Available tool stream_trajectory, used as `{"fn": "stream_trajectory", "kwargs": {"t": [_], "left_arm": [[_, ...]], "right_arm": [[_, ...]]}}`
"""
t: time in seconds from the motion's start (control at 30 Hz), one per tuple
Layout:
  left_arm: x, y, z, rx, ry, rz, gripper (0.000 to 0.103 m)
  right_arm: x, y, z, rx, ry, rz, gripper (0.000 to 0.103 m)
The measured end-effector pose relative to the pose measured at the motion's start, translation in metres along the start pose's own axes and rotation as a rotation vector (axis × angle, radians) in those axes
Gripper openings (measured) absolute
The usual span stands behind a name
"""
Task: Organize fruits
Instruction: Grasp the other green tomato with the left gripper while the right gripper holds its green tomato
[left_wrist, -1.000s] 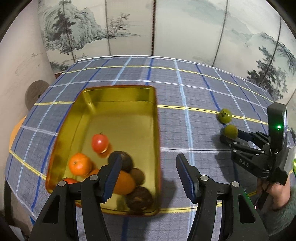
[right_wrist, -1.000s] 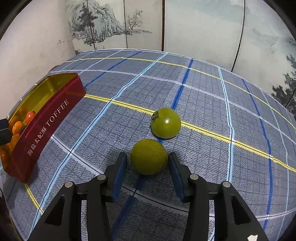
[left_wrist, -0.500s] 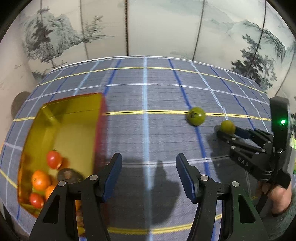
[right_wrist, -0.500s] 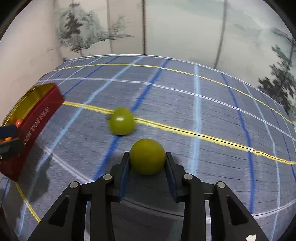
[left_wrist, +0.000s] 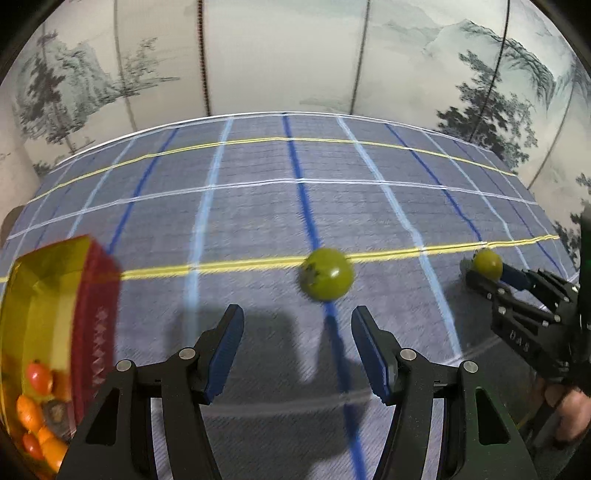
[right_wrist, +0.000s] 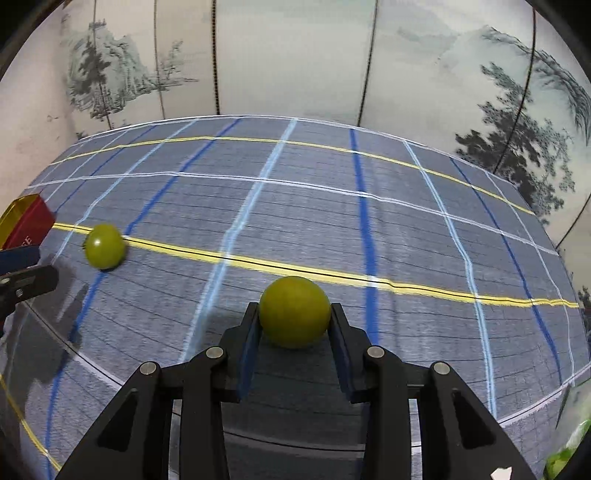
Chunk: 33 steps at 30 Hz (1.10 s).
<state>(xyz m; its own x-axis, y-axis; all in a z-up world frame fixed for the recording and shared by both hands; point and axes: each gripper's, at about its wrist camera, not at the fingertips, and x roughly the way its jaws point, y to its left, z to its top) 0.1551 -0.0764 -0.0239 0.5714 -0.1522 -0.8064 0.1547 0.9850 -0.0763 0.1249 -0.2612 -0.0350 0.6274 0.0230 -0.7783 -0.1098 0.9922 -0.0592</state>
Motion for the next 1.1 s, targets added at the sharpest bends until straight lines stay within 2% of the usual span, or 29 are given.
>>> {"fn": "stream_trajectory", "kwargs": {"t": [0.23,0.47,0.5,0.53,0.6,0.63,0.97,1.1], "left_arm": [[0.032,-0.015,0.018,0.011,0.035,-0.014,0.061],[0.049,-0.014,0.023,-0.006,0.058,-0.018,0.06],[0.049,-0.014,0.023,-0.008,0.057,-0.019,0.056],[0.05,-0.014,0.023,-0.005,0.056,-0.024,0.047],[0.05,-0.014,0.022,0.0,0.058,-0.022,0.039],[0.048,-0.014,0.02,0.002,0.053,-0.018,0.038],[0.028,-0.007,0.001,-0.011,0.065,0.0,0.038],[0.013,-0.001,-0.01,-0.016,0.062,0.033,0.038]], "right_arm": [[0.001,-0.012,-0.005,0.032,0.006,0.005,0.034],[0.001,-0.012,-0.006,0.025,0.009,0.007,0.034],[0.001,-0.012,-0.006,0.027,0.01,0.008,0.034],[0.001,-0.011,-0.006,0.028,0.01,0.009,0.034],[0.001,-0.011,-0.006,0.028,0.01,0.01,0.034],[0.001,-0.011,-0.006,0.028,0.01,0.01,0.034],[0.001,-0.013,-0.006,0.042,0.014,0.021,0.034],[0.001,-0.013,-0.006,0.039,0.013,0.018,0.034]]}}
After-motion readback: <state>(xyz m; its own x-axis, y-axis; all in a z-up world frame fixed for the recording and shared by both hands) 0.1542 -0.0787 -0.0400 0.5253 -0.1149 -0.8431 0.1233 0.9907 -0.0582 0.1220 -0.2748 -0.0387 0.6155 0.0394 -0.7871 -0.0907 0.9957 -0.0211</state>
